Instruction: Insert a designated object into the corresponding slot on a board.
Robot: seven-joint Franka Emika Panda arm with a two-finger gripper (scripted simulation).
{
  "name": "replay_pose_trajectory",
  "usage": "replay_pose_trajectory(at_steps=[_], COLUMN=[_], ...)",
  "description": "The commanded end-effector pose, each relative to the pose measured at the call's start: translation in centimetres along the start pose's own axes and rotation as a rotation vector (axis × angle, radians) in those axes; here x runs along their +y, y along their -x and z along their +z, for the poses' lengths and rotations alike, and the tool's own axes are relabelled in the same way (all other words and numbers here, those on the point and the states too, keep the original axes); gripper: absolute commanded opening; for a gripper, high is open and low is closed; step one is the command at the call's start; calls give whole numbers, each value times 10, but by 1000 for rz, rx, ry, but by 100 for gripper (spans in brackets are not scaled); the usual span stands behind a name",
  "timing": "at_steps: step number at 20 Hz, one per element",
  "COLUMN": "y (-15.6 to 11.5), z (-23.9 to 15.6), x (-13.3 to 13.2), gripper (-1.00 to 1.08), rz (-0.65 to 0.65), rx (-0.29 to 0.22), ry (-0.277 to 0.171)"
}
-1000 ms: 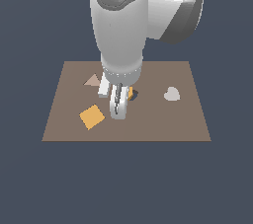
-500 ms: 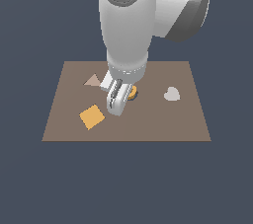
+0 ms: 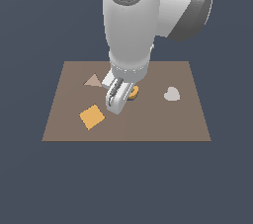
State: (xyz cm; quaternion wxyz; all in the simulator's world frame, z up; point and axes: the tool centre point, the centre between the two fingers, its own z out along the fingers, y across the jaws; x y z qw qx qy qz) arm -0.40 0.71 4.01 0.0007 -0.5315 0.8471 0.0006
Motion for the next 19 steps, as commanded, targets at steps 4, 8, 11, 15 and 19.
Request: replay_pose_trajectory(at_steps=[4, 8, 11, 15, 19], y=[0, 0, 0, 0, 0], z=[2, 10, 10, 10, 10], x=[0, 0, 0, 0, 0], gripper=[-100, -100, 100, 100, 100], rz=[3, 6, 6, 6, 6], rx=[0, 0, 0, 0, 0], ry=[0, -2, -2, -2, -2])
